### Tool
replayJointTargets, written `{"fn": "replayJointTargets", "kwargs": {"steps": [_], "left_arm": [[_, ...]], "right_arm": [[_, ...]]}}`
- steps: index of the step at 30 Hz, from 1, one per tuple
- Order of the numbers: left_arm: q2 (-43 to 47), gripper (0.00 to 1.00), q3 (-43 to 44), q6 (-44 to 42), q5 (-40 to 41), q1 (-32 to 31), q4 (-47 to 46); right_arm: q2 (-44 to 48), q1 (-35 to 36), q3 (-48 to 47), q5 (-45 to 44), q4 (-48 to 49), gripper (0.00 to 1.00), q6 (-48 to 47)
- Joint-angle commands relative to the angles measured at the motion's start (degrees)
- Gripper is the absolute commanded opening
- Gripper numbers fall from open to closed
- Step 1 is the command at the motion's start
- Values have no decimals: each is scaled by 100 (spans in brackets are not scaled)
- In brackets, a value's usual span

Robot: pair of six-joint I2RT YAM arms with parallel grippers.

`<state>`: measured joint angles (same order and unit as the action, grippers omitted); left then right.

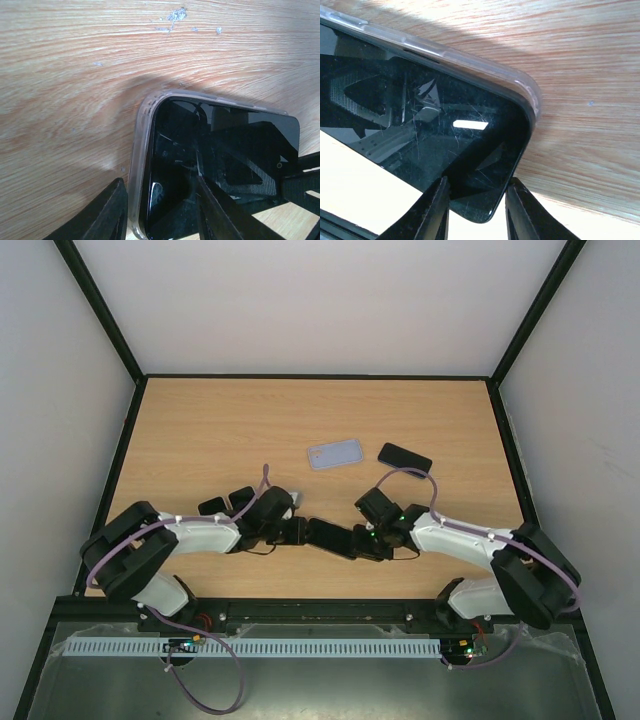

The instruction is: Put the phone into the phone case

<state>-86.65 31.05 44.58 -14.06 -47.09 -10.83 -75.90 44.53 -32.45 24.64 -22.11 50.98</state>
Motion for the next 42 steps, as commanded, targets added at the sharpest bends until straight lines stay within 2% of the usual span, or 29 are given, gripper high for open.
{"fn": "replayJointTargets", "kwargs": {"steps": [1,11,19,26,32,38,42], "left_arm": [[-241,39,91,-125,190,-164,454],[-439,38,188,-196,1070,-453,1351],[-773,38,295,-182,1351,-485,1708],[-741,38,323,-177,1616,-481,1947],[-623,39,414,-256,1635,-451,1945],[-635,39,421,-270,1612,-446,1919],[-626,39,416,-261,1557,-441,1867]], "right_arm": [[-793,379,45,-533,-294,28,-169],[-1740,765,-350,-1024,-314,25,-236],[-2211,976,-768,-1155,-187,24,-195],[-1485,846,-984,-1108,-429,25,-307],[-488,4,-1106,-1050,-868,28,-688],[-506,-471,-1061,-952,-819,27,-1002],[-659,-567,-971,-889,-649,21,-1058]]}}
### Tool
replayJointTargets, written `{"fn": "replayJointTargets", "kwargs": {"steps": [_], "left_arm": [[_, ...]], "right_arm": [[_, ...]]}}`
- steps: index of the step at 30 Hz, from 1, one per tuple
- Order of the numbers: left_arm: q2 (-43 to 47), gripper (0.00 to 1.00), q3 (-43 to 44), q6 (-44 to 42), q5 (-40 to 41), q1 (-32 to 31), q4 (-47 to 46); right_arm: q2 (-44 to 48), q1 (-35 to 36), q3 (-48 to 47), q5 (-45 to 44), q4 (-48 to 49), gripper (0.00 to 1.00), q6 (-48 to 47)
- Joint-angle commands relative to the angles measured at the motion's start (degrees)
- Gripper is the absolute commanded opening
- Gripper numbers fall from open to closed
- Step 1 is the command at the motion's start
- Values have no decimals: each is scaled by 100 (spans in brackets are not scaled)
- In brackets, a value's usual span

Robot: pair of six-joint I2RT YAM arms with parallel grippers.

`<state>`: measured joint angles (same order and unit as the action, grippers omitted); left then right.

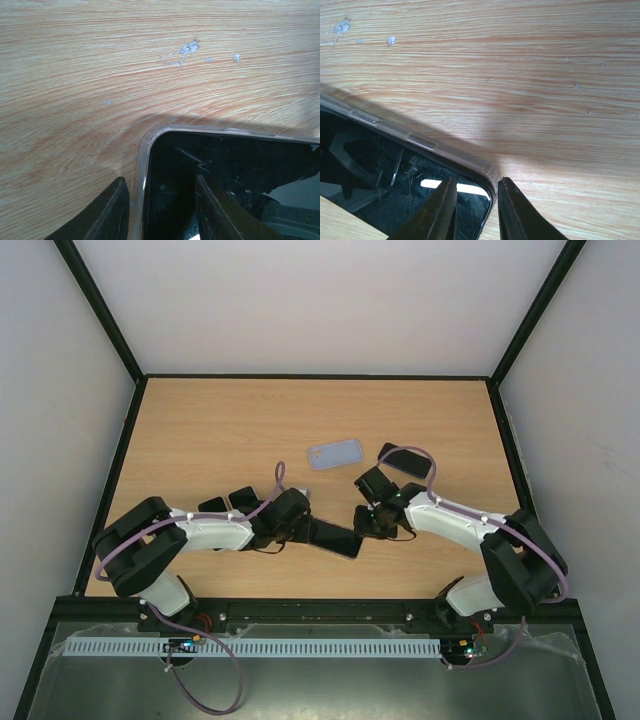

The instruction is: Put the phone into the phone case

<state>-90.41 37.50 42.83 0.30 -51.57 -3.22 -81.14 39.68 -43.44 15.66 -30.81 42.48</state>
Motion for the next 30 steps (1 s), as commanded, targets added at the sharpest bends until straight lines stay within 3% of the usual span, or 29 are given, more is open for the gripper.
{"fn": "replayJointTargets", "kwargs": {"steps": [1,10,14,21,25,30], "left_arm": [[-256,39,-230,-90,121,0,1105],[-313,40,-176,-106,77,4,1044],[-368,41,-143,-114,83,1,1008],[-112,55,-114,-29,131,58,1125],[470,64,-203,180,225,83,1370],[1165,67,-335,511,67,86,1609]], "right_arm": [[-191,-88,141,27,243,20,-213],[-716,-88,576,56,243,10,-411],[-779,29,771,39,148,10,-503],[-787,324,806,354,373,10,-418],[-457,441,706,708,449,10,-253],[-90,644,679,998,602,10,-13]]}}
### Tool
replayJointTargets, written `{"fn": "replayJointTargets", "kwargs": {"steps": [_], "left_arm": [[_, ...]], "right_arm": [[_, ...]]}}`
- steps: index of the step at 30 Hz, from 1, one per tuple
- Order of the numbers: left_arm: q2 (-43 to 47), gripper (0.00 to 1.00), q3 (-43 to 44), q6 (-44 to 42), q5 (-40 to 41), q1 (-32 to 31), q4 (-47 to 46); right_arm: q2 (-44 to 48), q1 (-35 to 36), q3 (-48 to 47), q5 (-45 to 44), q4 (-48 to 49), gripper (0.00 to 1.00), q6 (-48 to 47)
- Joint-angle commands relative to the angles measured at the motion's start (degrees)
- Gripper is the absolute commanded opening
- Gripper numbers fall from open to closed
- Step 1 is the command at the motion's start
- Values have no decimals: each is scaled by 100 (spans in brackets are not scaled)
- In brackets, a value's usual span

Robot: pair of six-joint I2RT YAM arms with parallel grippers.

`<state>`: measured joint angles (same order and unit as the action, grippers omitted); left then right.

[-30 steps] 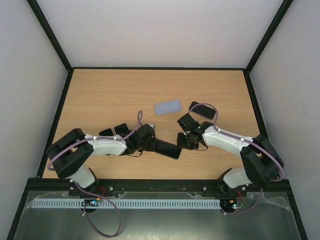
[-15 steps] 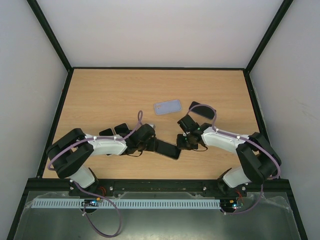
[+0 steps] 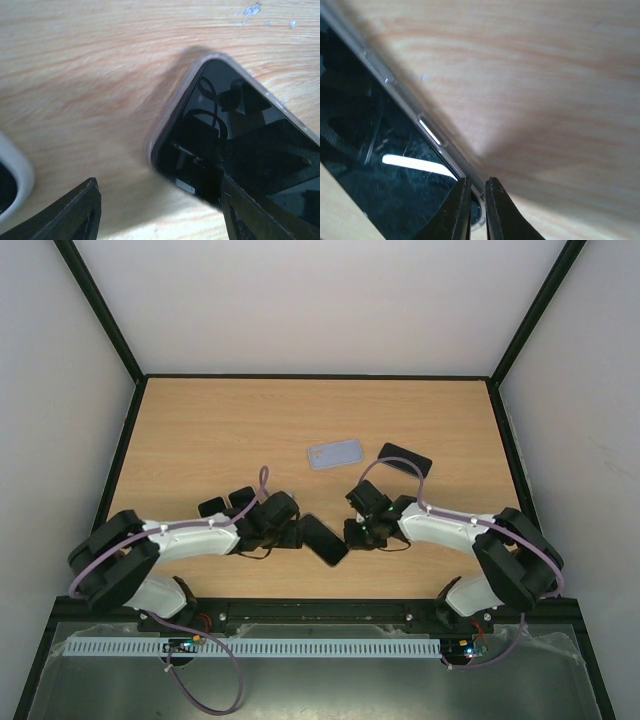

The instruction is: Put the phone into the phone case

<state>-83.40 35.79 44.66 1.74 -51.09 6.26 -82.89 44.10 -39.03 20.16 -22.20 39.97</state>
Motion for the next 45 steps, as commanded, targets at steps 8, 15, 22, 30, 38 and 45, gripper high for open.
{"fn": "replayJointTargets", "kwargs": {"steps": [8,15,22,30,38,45], "left_arm": [[749,64,-612,738,-560,-43,172],[381,46,-436,671,-646,-44,-165],[-144,33,-22,357,-601,-44,-45],[-34,33,-91,428,-671,-84,93],[167,37,-89,807,-642,-434,502],[244,33,-10,1119,-633,-754,781]], "right_arm": [[189,468,430,752,267,10,528],[167,794,346,908,743,10,813],[346,890,333,655,857,8,894],[632,739,253,182,399,12,706],[330,736,303,402,760,11,731],[217,744,462,682,1106,11,742]]}}
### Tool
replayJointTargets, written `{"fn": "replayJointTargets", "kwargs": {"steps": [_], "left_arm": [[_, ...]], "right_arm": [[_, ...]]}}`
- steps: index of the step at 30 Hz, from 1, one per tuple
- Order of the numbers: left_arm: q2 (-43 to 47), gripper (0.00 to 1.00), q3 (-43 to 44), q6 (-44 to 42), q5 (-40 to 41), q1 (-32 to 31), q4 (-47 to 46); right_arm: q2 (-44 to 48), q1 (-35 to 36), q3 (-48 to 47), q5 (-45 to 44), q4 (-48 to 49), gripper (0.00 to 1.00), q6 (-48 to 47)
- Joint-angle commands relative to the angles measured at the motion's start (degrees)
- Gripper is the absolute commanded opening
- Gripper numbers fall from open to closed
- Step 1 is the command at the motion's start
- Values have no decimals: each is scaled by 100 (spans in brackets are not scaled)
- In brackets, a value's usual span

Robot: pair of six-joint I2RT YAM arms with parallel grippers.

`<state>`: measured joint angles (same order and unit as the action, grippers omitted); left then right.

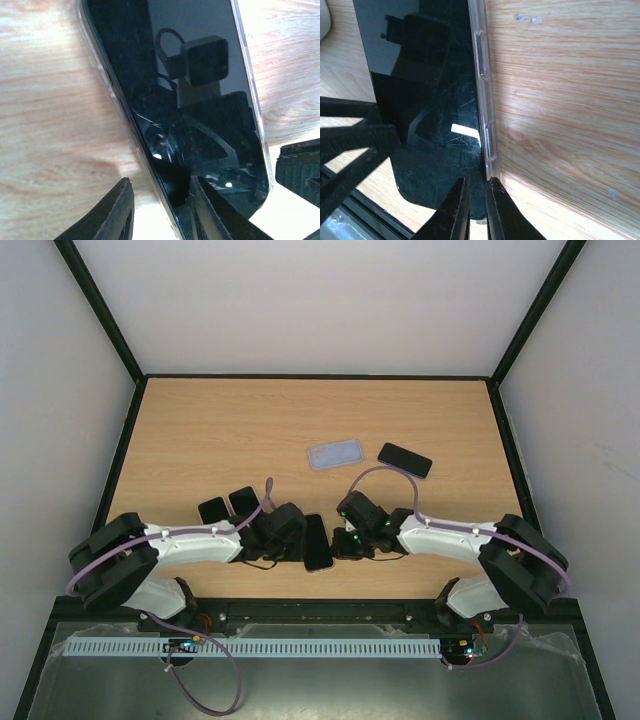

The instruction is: Put the phone into the phone case

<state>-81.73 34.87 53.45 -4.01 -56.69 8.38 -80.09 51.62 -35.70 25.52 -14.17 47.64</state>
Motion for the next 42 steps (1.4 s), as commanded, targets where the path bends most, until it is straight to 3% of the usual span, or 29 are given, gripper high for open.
{"fn": "replayJointTargets", "kwargs": {"steps": [1,12,27,37,42], "left_arm": [[82,32,112,290,-50,-240,621],[-59,16,291,736,14,-524,979],[-882,15,568,1172,-73,-882,1158],[-1306,14,752,1170,61,-1011,1554],[-1077,20,985,1151,331,-1011,1895]], "right_arm": [[-59,-7,159,180,347,11,-34],[-79,-2,358,613,788,11,-161],[-50,103,517,800,1115,11,-202],[549,70,179,-596,-186,12,-431],[903,66,397,-751,-576,18,-426]]}}
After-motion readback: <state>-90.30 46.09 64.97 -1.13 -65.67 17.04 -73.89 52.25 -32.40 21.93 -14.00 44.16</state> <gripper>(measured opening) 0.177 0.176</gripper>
